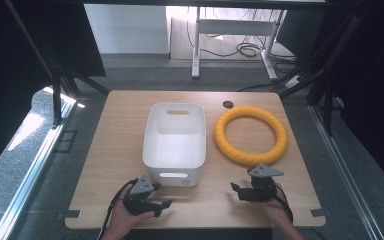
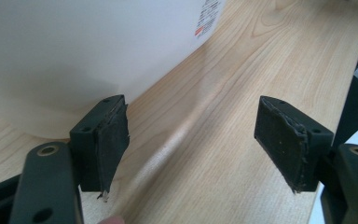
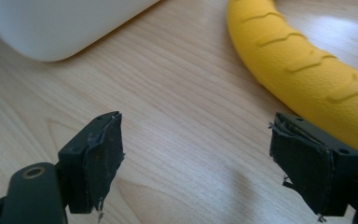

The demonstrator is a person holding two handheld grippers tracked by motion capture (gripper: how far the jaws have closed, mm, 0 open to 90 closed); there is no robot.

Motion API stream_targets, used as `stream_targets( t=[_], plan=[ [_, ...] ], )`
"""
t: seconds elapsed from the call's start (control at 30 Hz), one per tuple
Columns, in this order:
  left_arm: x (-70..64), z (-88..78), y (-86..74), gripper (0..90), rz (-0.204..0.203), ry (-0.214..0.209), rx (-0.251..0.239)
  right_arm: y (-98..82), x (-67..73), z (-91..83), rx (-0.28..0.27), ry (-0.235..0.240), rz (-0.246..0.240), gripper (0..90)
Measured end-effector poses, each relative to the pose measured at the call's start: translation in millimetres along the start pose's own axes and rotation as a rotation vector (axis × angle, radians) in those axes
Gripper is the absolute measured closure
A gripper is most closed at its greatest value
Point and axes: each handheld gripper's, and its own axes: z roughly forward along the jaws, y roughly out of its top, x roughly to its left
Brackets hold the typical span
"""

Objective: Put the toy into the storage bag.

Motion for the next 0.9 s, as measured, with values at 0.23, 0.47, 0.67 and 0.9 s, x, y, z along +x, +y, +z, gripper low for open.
stream_targets(
  t=[0.23,0.47,0.67,0.9],
  plan=[
    [1.7,1.4,-1.5,26.2,-0.003,-0.001,0.008,0.4,1.7,1.3,0.018,0.039,-0.047,21.1],
    [-0.6,0.0,-0.3,26.2,0.002,-0.002,0.003,1.6,4.4,-4.1,-0.01,0.074,-0.059,26.0],
    [0.0,1.7,-0.6,26.2,0.002,-0.004,0.009,1.1,-1.1,-3.6,-0.005,0.1,-0.046,26.8],
    [-1.1,0.4,-0.2,26.2,0.002,-0.004,0.005,2.1,-11.3,-10.1,-0.009,0.104,-0.032,27.0]
  ],
)
